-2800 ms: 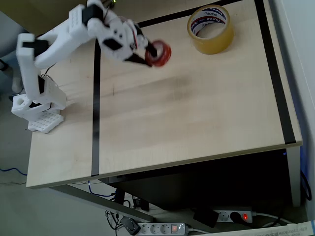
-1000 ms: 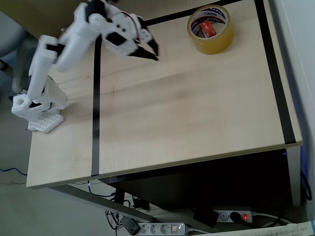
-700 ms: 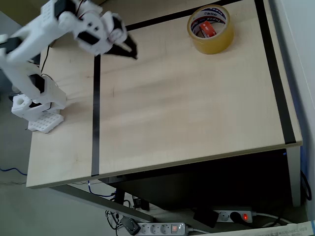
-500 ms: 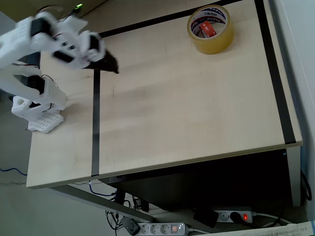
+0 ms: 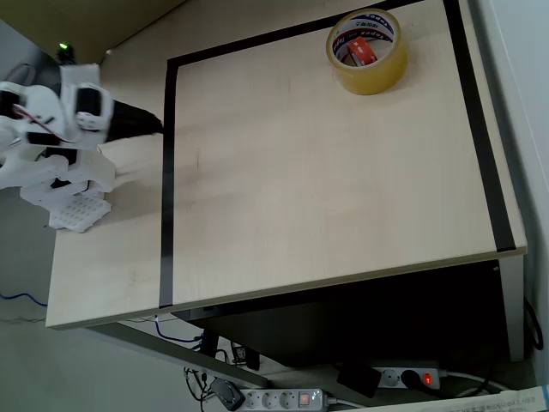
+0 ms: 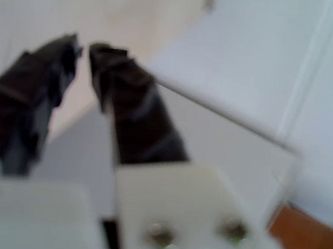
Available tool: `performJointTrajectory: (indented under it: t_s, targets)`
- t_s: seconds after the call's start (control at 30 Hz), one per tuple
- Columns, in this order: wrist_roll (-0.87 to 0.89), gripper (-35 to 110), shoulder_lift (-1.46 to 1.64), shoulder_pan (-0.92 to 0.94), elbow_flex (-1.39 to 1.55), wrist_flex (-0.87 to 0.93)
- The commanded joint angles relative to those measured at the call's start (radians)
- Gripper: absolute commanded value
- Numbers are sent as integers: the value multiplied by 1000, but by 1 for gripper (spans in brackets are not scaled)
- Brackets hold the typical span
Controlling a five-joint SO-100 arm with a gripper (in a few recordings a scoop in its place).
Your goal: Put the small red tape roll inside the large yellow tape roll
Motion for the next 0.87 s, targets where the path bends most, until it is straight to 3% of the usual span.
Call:
performJointTrajectory:
  t_s: [0.0, 0.23, 0.83]
  targets:
    - [-18, 0, 32, -12, 129, -74]
    - [-18, 0, 43, 3, 331, -94]
    - [-9, 0, 48, 91, 337, 117]
